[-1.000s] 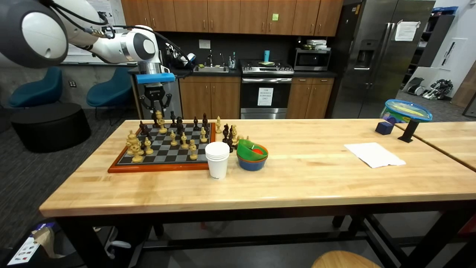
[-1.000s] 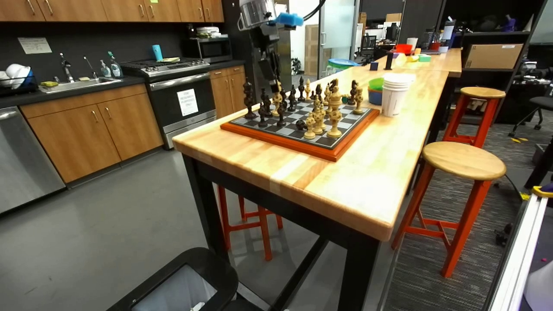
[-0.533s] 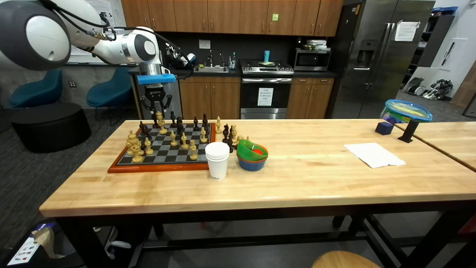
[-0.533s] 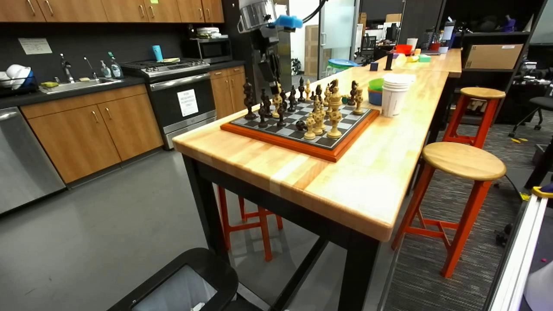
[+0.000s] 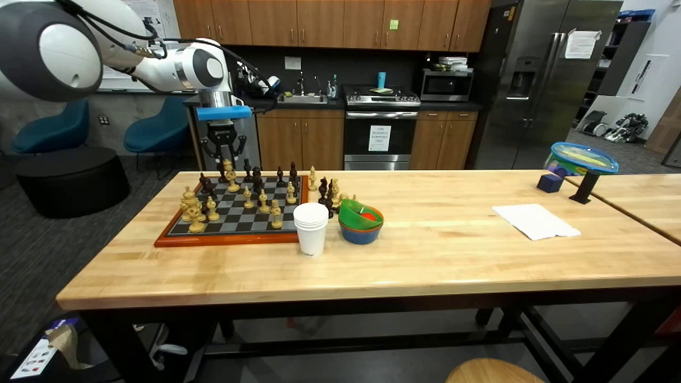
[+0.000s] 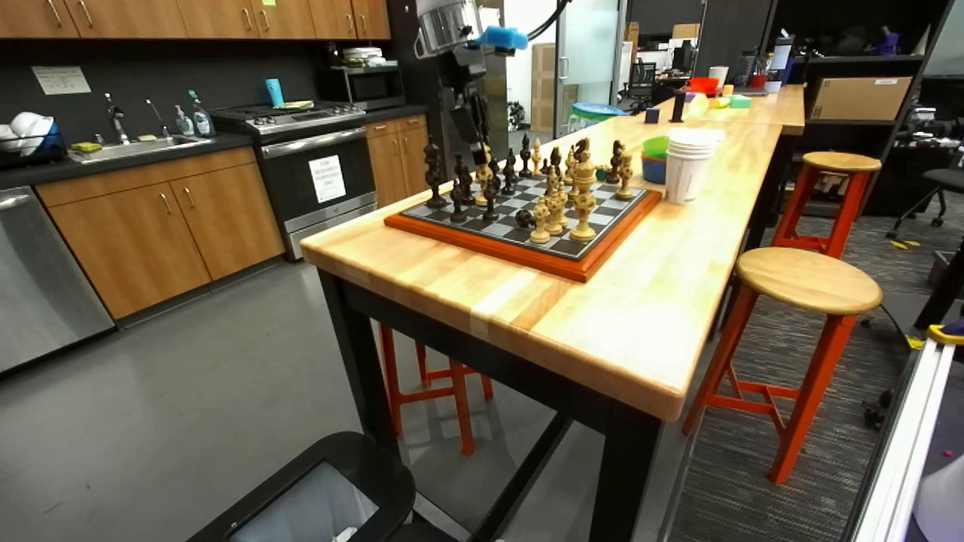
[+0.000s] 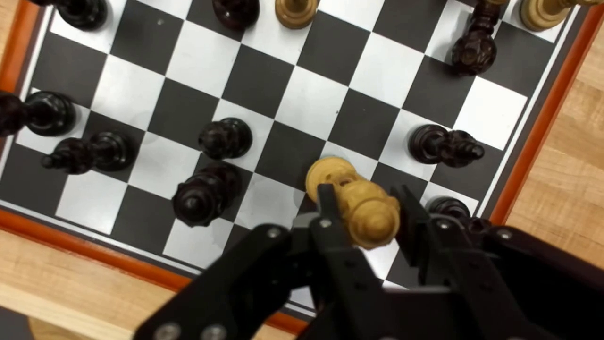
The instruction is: Move a chess piece on the chess board
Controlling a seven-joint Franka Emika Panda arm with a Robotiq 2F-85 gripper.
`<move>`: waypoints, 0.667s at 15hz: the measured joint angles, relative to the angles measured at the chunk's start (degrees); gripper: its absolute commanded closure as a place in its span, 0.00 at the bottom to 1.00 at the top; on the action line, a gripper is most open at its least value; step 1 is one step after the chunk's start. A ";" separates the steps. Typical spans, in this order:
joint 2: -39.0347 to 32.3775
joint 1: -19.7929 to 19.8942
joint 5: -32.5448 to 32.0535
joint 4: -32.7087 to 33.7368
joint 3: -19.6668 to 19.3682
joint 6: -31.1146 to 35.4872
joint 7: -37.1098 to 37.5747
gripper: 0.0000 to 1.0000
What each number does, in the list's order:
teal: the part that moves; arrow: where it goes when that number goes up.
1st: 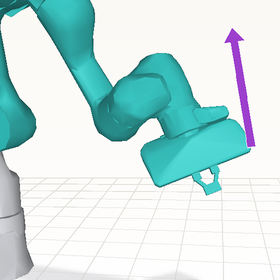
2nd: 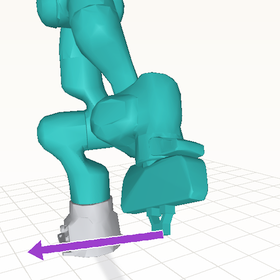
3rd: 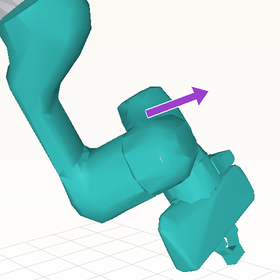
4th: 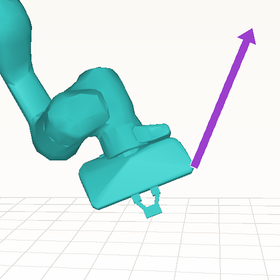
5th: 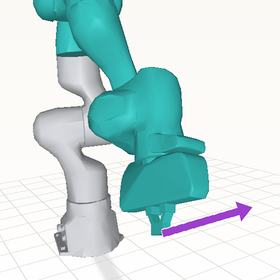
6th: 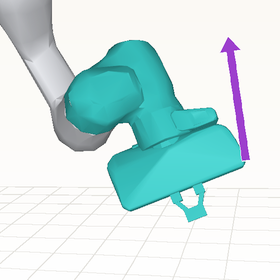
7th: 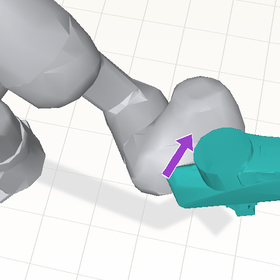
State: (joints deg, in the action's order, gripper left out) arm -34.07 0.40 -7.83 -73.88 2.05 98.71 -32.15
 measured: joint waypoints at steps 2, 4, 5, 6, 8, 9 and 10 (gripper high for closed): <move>-0.29 0.00 0.00 0.39 0.00 -0.10 -0.03 0.43; -0.42 0.00 0.00 0.56 0.00 -0.13 -0.03 0.37; -0.42 0.00 0.00 0.58 0.00 -0.14 -0.03 0.32; -0.42 0.00 0.00 0.63 0.00 -0.16 -0.03 0.25; -0.42 0.00 0.00 0.78 0.00 -0.20 -0.04 0.13; -0.42 0.00 0.00 0.85 0.00 -0.21 -0.04 0.05; -0.42 0.00 0.00 0.90 0.00 -0.21 -0.04 0.02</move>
State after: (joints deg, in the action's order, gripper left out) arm -34.48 0.40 -7.83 -72.97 2.05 98.50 -32.18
